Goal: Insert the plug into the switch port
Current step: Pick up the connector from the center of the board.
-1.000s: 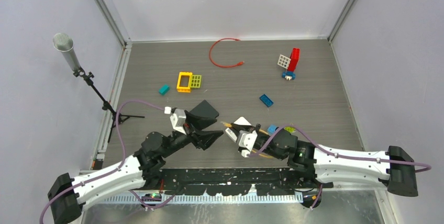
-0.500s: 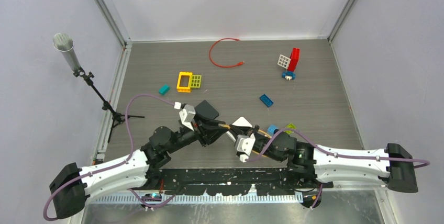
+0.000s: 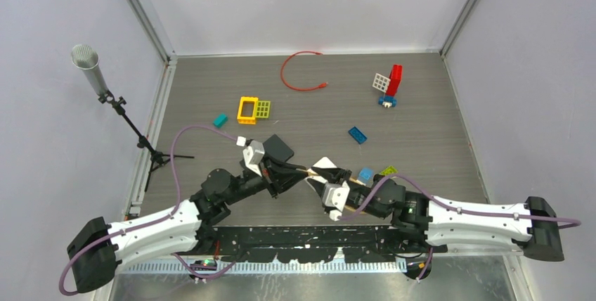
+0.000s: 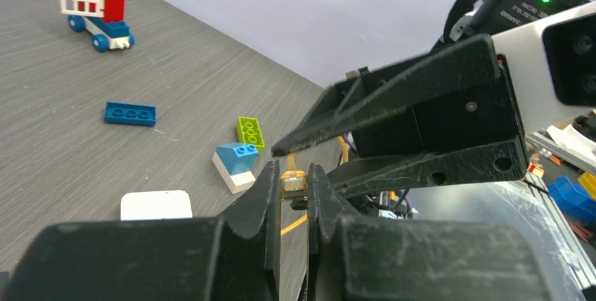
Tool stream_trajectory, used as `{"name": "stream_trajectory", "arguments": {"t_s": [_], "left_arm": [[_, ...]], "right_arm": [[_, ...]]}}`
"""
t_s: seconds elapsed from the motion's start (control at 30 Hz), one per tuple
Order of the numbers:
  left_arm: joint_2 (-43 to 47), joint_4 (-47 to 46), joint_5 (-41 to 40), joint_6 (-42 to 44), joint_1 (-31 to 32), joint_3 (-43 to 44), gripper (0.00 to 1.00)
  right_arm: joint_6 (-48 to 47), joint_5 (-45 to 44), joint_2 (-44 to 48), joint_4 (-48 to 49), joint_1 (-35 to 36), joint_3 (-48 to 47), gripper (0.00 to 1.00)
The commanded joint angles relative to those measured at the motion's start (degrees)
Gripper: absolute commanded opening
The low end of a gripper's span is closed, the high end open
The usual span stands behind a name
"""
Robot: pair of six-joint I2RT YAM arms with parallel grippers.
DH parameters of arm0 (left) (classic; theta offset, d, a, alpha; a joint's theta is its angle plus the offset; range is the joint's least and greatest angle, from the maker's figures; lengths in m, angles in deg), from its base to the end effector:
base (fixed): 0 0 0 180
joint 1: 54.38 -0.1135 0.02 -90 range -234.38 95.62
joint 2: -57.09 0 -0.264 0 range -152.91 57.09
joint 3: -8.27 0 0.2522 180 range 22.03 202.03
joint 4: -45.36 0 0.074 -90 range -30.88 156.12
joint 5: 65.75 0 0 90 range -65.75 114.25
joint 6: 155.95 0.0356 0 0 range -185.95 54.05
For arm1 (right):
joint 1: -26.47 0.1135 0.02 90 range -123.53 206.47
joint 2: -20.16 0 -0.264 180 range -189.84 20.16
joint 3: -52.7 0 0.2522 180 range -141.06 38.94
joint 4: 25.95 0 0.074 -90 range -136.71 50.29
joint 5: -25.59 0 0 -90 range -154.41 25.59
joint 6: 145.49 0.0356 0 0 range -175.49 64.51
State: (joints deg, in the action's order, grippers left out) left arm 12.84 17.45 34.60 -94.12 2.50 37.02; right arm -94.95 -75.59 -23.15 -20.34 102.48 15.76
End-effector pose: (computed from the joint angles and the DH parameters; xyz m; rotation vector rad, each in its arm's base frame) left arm 0.0932 -0.1546 0.2537 0.5310 1.3992 -1.3497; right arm 0.0520 0.1802 0.2652 -1.2600 0.9768 0.3436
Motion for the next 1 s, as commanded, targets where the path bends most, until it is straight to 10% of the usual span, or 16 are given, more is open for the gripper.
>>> {"name": "stream_trajectory", "arguments": {"t_s": [0.0,0.43,0.97], "left_arm": [[1.43,-4.44,5.32,4.11,0.21,0.55,0.00],[9.52,-0.82,30.62,25.16,0.24,-4.59,0.00],[12.79,2.44,30.80,26.41,0.24,-4.94,0.00]], "right_arm": [[6.91,3.18,5.01,-4.10,0.37,-2.39,0.44],[32.25,23.43,16.06,-14.38,0.27,-2.83,0.58],[32.29,17.75,5.88,5.06,0.27,4.20,0.55]]}}
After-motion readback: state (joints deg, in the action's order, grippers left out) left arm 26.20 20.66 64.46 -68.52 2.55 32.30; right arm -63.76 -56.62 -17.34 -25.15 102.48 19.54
